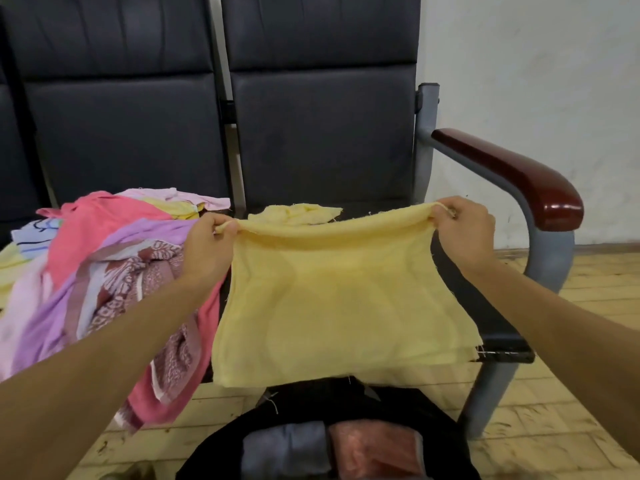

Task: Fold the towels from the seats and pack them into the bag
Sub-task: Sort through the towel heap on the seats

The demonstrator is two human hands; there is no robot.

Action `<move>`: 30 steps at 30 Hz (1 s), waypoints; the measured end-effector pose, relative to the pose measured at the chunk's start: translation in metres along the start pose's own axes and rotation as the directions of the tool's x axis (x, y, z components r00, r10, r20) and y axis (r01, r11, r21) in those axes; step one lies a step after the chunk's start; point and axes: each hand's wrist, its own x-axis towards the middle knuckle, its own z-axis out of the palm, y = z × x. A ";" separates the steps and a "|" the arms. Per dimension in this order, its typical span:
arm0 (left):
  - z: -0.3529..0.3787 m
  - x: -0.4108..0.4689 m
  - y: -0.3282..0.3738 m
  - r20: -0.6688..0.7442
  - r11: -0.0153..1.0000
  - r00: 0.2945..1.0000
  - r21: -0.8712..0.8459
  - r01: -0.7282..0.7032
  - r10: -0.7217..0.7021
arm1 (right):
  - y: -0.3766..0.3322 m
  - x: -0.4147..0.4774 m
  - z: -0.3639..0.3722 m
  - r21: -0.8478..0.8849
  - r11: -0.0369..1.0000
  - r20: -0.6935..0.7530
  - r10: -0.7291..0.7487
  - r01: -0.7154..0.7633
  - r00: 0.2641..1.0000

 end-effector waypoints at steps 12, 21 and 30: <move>-0.062 -0.095 0.015 0.191 0.993 0.982 -0.115 0.027 -0.005 | 0.005 -0.070 -0.083 -0.122 0.972 0.202 -0.173 0.200 0.964; -0.060 -0.116 -0.004 0.486 0.958 0.863 0.286 -0.006 -0.140 | 0.022 -0.090 -0.066 -0.429 0.823 0.606 -0.046 0.374 0.795; -0.043 -0.098 -0.022 0.396 0.830 0.897 0.554 -0.061 -0.198 | 0.032 -0.085 -0.050 -0.541 0.835 0.490 0.214 0.102 0.845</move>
